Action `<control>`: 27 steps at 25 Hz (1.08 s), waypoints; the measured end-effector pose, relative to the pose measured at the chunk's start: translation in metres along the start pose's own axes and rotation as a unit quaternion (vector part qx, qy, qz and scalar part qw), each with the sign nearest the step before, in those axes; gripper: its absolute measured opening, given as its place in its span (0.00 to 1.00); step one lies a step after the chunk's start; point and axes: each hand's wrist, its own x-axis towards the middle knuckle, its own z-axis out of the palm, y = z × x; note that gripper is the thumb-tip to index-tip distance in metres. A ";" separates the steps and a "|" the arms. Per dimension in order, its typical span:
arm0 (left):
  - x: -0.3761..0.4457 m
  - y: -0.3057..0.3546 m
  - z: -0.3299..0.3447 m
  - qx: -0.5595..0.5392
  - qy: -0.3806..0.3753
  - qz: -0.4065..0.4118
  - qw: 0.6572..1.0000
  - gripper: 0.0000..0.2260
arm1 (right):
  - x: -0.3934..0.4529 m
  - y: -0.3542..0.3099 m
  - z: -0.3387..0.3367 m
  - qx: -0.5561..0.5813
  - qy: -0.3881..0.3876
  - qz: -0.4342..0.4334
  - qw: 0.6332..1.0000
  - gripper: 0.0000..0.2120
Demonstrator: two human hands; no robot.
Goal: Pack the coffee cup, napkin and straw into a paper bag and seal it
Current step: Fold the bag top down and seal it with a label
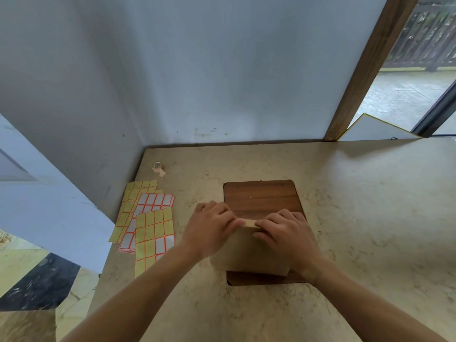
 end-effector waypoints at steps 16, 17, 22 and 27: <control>-0.007 -0.040 -0.001 -0.048 0.015 0.024 0.998 0.06 | -0.010 0.049 -0.002 0.145 0.018 0.063 0.987 0.08; -0.009 -0.044 -0.002 -0.051 0.013 0.018 0.998 0.06 | -0.010 0.049 -0.001 0.151 0.020 0.060 0.986 0.07; -0.011 -0.047 0.003 -0.085 0.031 -0.004 0.996 0.05 | -0.004 0.044 0.000 0.176 0.033 0.079 0.981 0.06; -0.013 -0.048 0.004 -0.097 0.036 -0.017 0.995 0.05 | -0.003 0.045 0.000 0.172 0.020 0.069 0.982 0.07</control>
